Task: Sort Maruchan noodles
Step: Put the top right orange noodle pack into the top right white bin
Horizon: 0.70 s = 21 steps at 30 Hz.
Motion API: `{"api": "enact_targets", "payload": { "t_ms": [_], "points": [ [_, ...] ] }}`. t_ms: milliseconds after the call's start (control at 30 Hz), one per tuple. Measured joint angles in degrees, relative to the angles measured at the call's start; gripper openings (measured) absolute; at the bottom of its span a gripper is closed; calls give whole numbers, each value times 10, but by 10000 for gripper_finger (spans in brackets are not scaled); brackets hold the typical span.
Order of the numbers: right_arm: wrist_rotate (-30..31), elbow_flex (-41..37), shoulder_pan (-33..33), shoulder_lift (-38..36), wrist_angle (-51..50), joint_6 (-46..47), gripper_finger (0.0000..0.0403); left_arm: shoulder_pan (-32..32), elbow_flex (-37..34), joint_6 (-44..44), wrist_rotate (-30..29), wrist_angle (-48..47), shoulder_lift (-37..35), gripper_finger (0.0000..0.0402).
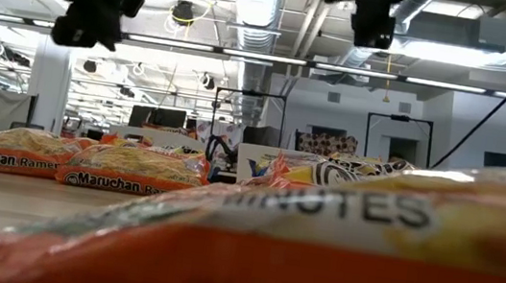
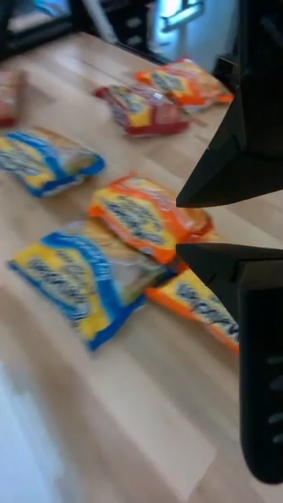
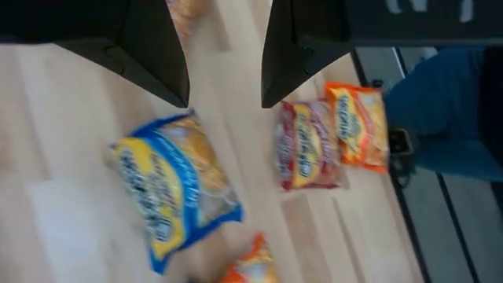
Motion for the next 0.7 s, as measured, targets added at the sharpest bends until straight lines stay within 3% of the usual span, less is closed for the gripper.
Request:
{"api": "enact_targets", "payload": {
  "t_ms": [200,333,467,700],
  "points": [
    [13,0,77,0,50,92,185,-42,-54,20,15,50,-3,68],
    [46,0,128,0,68,136,185,-63,-89,10,41,170,16,76],
    [87,0,169,0,78,171,185,-81,-112,-18,41,276,60,102],
    [121,0,211,0,84,202,185,-105,-112,-30,39,350,161,136]
  ]
}}
